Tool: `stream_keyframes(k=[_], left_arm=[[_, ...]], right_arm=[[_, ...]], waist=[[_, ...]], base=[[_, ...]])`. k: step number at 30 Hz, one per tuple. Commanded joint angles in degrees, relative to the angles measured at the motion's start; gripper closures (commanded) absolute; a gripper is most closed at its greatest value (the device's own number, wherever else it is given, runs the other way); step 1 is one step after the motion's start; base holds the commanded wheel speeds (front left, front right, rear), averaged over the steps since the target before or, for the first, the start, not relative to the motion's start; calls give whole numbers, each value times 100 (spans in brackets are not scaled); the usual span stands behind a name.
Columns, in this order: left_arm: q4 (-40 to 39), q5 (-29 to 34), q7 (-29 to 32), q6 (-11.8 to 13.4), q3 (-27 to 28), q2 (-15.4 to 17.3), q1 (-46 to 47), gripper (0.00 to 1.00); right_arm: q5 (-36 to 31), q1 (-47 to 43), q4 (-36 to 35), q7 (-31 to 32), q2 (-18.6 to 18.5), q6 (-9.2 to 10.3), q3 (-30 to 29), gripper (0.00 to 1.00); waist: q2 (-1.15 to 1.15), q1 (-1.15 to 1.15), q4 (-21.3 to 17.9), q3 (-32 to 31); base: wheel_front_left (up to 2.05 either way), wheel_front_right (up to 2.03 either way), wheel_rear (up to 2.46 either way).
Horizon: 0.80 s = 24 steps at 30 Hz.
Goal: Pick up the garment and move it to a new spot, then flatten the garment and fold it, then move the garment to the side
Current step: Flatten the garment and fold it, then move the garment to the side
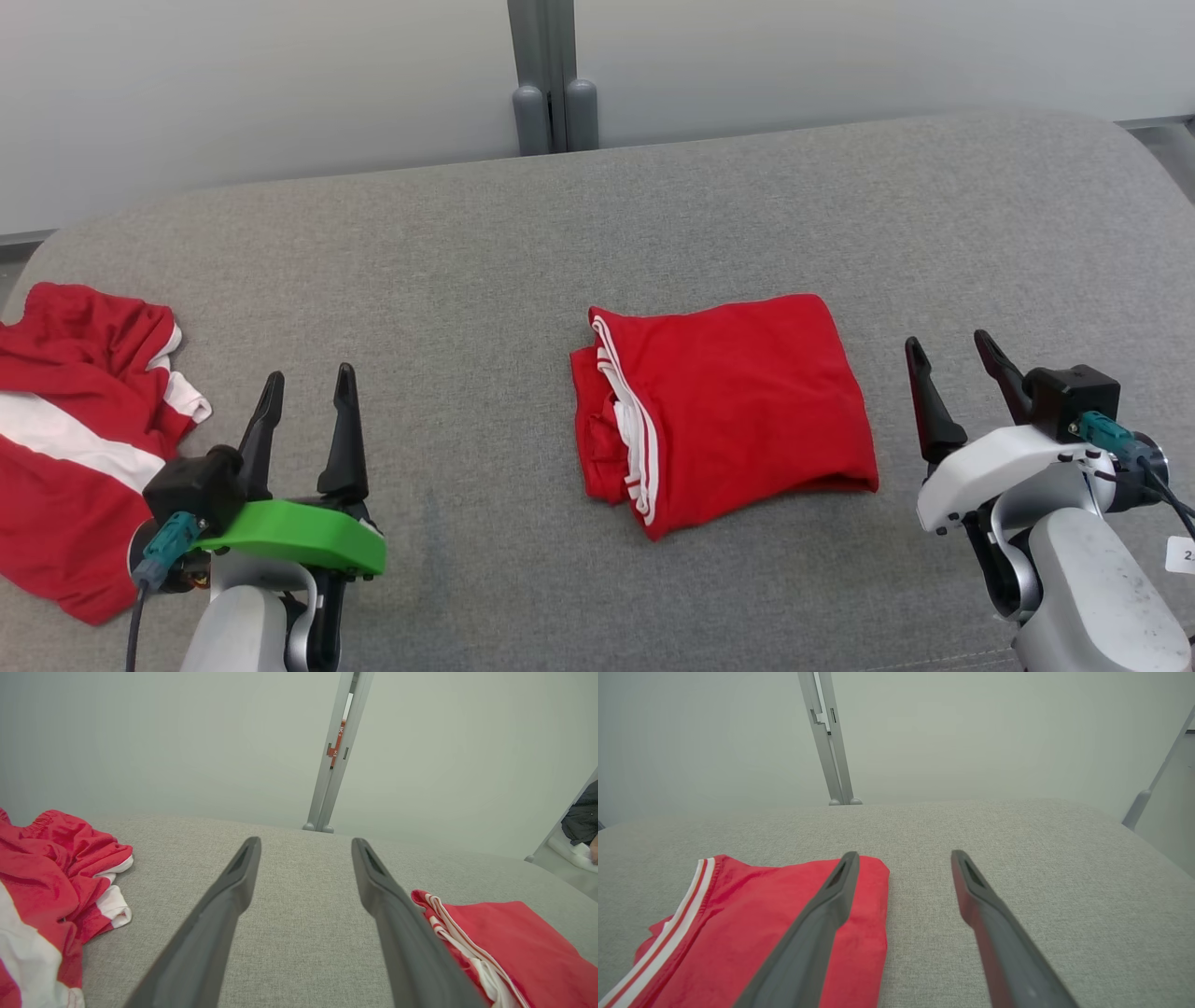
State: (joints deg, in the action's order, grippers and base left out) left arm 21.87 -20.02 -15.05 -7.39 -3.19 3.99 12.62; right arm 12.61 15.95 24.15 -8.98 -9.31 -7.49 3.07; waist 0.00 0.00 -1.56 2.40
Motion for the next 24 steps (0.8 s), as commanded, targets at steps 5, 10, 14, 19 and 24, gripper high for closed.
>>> stream_keyframes(k=[5, 10, 14, 19, 24], left_arm=[[-7, 70, -15, -18, 30, -25, -86, 0], [16, 58, -15, -18, 11, -31, -78, 0], [16, 58, -15, -18, 26, -37, -68, 0], [26, 92, -15, -18, 60, -43, -38, 0], [-52, 108, -15, -18, 111, -49, -77, 0]], right_arm=[[-40, 67, -40, 50, -9, 0, 2, 0], [-25, 85, -62, 63, 2, 0, -3, 0], [1, 88, -75, 44, 24, 0, 3, 0], [14, 190, -112, 181, 13, 0, -117, 0], [261, 408, -41, 1555, 83, 0, -316, 0]], waist=[[0, 0, 86, 41], [0, 0, 188, 58], [0, 0, 243, 73], [0, 0, 288, 134], [0, 0, 289, 272]], base=[[0, 0, 0], [0, 0, 0], [0, 0, 0], [0, 0, 0], [0, 0, 0]])
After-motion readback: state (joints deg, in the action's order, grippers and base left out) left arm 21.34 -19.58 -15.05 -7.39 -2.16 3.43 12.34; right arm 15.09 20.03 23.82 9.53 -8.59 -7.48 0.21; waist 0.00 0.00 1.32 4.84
